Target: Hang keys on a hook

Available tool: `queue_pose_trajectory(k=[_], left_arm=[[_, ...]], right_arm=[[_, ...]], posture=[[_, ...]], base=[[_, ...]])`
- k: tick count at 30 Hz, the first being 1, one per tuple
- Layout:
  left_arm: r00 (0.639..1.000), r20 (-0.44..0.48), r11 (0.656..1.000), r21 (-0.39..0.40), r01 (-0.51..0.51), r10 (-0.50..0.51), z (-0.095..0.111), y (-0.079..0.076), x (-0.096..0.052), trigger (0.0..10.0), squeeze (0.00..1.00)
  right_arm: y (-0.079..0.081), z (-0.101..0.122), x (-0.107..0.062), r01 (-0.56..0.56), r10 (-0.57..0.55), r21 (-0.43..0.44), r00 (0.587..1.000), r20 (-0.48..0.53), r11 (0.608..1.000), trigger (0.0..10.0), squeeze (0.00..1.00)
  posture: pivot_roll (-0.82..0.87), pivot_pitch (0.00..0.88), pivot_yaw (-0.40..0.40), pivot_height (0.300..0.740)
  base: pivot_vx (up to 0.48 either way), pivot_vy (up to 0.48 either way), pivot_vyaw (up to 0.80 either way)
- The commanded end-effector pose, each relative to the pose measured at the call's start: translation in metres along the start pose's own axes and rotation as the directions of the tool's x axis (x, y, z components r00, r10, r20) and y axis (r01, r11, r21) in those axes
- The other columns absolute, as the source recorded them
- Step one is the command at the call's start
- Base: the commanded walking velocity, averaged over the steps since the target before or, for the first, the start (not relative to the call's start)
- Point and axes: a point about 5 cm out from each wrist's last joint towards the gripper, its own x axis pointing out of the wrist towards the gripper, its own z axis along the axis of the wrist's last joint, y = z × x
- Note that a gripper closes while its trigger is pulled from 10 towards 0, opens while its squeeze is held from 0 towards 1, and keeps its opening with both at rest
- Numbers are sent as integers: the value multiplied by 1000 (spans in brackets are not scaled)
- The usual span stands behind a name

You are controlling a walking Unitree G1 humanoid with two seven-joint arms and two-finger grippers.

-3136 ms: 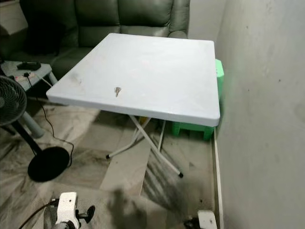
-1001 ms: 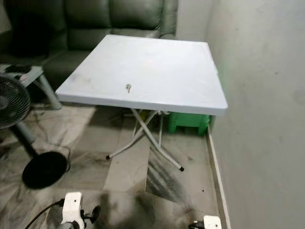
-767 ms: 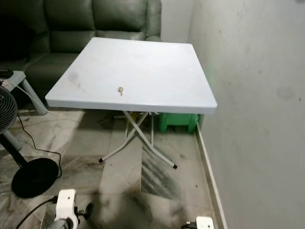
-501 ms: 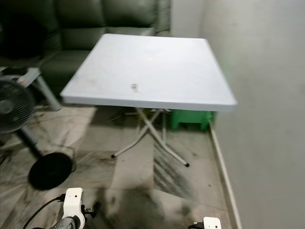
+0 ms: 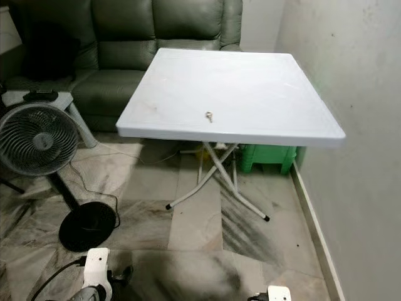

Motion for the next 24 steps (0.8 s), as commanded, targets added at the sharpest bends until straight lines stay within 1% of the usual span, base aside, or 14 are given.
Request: queue_pose_trajectory(k=[1, 7, 21, 22, 24], left_arm=[[1000, 15, 1000, 5, 2, -3, 6, -1, 2, 10000, 0], [1000, 16, 1000, 4, 2, -2, 6, -2, 2, 10000, 0], [1000, 18, 1000, 7, -4, 4, 6, -1, 2, 10000, 0], [1000, 20, 1000, 3, -5, 5, 6, -1, 2, 10000, 0], [1000, 28, 1000, 2, -3, 3, 7, 0, 2, 10000, 0]], right_arm=[[-3, 0, 0, 11, -11, 6, 1000, -2, 1000, 10000, 0], [-3, -1, -1, 12, -12, 7, 1000, -4, 1000, 10000, 0], [-2, -2, -1, 6, -6, 19, 1000, -3, 1000, 10000, 0], [-2, -2, -1, -1, 1, 31, 1000, 0, 1000, 10000, 1000], [-1, -1, -1, -7, 7, 39, 1000, 7, 999, 10000, 1000]], posture=[[-24, 0, 6, 740], [-24, 0, 5, 740], [-17, 0, 5, 740], [-14, 0, 5, 740], [-12, 0, 4, 740]], base=[[0, 480, 0], [0, 410, 0], [0, 0, 0], [0, 0, 0], [0, 0, 0]])
